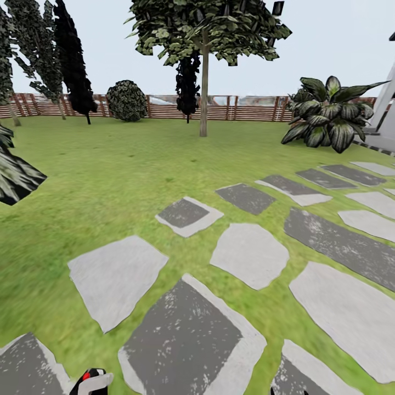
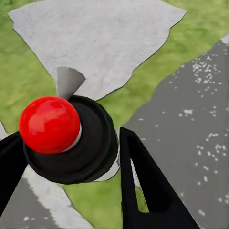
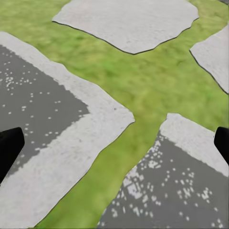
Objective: In the garden, pick up the pesticide atomizer on the floor and spray pesticide onto both trees until each tree trunk is fully covered.
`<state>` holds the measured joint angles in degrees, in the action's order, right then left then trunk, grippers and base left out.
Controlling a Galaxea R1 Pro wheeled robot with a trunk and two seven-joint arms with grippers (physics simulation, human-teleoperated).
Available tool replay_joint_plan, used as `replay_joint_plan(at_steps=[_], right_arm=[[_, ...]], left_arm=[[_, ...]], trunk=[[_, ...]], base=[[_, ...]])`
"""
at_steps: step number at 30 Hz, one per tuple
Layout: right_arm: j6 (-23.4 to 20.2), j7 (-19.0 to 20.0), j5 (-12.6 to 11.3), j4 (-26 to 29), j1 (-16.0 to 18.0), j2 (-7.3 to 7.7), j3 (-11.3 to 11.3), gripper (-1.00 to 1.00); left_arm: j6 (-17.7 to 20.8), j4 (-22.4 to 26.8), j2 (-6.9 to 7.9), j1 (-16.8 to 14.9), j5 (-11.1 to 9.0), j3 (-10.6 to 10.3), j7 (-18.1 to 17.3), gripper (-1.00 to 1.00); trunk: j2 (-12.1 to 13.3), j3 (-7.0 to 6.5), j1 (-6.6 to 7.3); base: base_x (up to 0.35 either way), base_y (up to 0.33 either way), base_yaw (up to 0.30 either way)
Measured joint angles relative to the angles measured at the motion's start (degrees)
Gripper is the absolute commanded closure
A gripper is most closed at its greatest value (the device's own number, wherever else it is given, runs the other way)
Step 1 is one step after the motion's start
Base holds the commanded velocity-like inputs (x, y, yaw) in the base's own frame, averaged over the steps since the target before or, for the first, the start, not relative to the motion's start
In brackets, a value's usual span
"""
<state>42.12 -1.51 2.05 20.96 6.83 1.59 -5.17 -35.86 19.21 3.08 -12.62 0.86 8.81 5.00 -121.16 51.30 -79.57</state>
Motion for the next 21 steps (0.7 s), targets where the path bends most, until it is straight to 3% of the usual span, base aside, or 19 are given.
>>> replay_joint_plan(at_steps=[21], right_arm=[[0.0, 0.0, 0.0, 0.0, -0.01, 0.0, 0.0, -1.0]], left_arm=[[0.0, -0.01, 0.0, 0.0, 0.0, 0.0, -0.02, 1.0]], trunk=[[0.0, 0.0, 0.0]], base=[[0.339, 0.0, 0.0]])
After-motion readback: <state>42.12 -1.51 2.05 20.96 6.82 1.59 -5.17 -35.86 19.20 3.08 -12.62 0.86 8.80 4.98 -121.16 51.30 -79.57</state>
